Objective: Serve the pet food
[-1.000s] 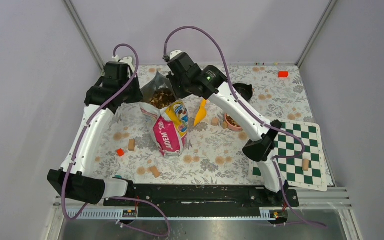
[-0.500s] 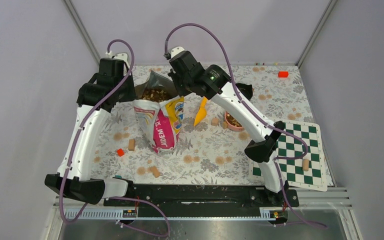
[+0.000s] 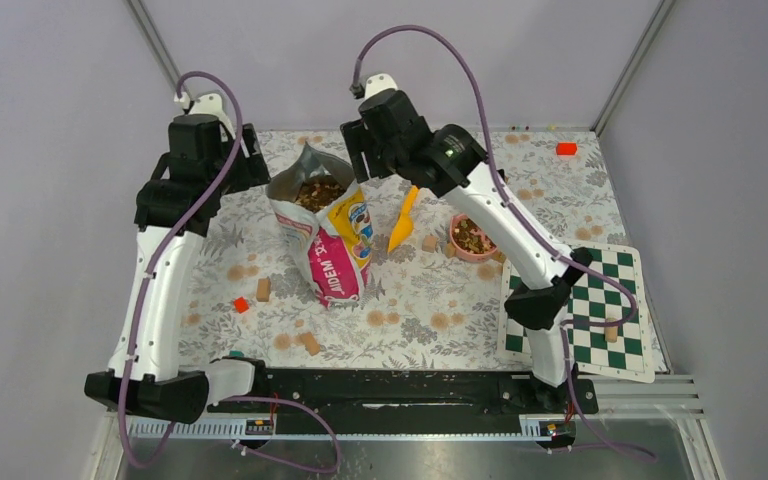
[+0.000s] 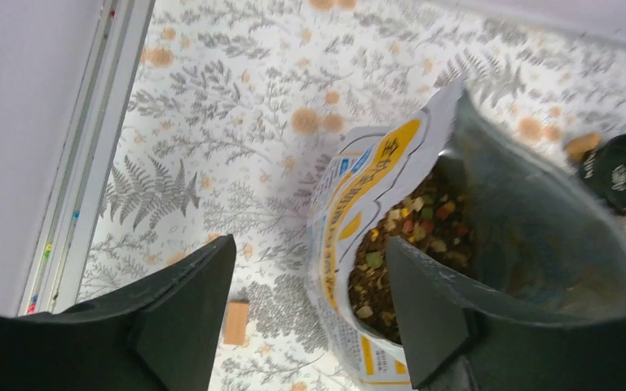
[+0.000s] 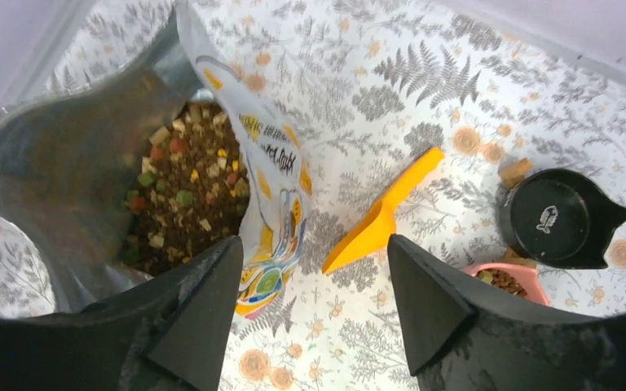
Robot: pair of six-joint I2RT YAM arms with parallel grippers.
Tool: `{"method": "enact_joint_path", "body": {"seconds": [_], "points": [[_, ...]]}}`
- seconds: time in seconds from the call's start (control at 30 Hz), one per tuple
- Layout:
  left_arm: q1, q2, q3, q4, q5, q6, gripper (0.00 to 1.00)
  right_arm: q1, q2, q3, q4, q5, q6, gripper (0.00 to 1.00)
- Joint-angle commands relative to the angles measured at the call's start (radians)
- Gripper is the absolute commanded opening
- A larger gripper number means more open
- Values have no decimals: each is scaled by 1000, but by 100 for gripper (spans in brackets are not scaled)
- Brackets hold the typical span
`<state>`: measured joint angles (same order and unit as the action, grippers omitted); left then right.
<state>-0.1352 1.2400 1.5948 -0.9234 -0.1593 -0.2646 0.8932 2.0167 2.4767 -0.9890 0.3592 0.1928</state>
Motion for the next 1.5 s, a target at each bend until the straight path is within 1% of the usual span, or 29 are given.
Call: {"method": "enact_joint_path", "body": {"seconds": [0.0,0.07,0.17,0.2,0.3,0.33,0.4,0.5,0.63,0.83,1.0,1.23,1.33,1.4,1.47], "points": [[0,-31,67,122,-6,-5,71,-44,-83,63,52,51,30,75],[0,-28,82,133,6,-6,73,-89,-91,38,52,17,79,75],[0,-28,97,141,21,-10,76,-191,-103,-57,52,-47,183,75],[0,-31,96,143,27,-9,79,-219,-98,-98,52,-64,218,75],[0,-51,77,166,13,-6,98,-280,-55,-202,61,-120,275,75],[0,-59,69,174,4,-8,99,-290,-34,-230,66,-125,285,75],[0,-73,55,188,-5,-3,99,-302,24,-262,73,-136,302,78],[1,-84,44,201,-20,-8,99,-304,118,-262,82,-158,332,81],[3,-92,29,213,-35,-18,99,-305,230,-228,98,-178,383,82],[3,-94,20,222,-4,11,99,-305,350,-178,100,-130,452,76],[3,-94,12,220,27,21,99,-305,420,-169,101,-155,492,72],[4,-99,14,201,65,11,99,-305,459,-208,101,-197,525,70],[4,-94,25,189,116,5,98,-305,464,-214,100,-201,525,63],[5,-93,27,189,150,0,98,-305,465,-213,100,-196,517,53],[5,-96,27,190,180,-2,97,-306,461,-215,101,-180,508,39]]}}
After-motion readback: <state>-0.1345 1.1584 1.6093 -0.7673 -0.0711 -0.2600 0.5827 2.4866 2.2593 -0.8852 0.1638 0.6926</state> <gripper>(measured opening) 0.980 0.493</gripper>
